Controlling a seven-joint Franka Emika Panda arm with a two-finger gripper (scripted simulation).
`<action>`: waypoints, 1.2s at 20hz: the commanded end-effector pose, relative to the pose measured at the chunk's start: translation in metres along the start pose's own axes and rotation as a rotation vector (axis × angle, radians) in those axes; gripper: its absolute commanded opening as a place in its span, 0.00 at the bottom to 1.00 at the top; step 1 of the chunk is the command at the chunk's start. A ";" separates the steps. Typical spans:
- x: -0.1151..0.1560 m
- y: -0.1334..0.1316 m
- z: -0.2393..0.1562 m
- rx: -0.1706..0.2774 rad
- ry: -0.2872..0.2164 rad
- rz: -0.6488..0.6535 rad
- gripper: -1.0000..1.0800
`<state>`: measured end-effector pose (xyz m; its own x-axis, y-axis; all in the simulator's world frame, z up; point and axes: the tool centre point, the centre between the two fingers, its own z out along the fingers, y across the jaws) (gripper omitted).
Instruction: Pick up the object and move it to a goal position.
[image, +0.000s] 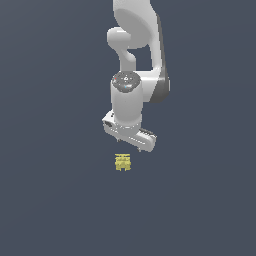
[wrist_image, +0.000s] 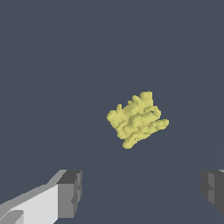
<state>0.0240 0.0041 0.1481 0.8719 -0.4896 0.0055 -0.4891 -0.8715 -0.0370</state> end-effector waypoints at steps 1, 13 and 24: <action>0.003 0.001 0.004 -0.002 -0.002 0.074 0.96; 0.014 0.005 0.021 -0.013 -0.005 0.417 0.96; 0.025 0.009 0.037 -0.025 0.000 0.729 0.96</action>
<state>0.0411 -0.0138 0.1134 0.3660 -0.9305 -0.0128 -0.9306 -0.3659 -0.0102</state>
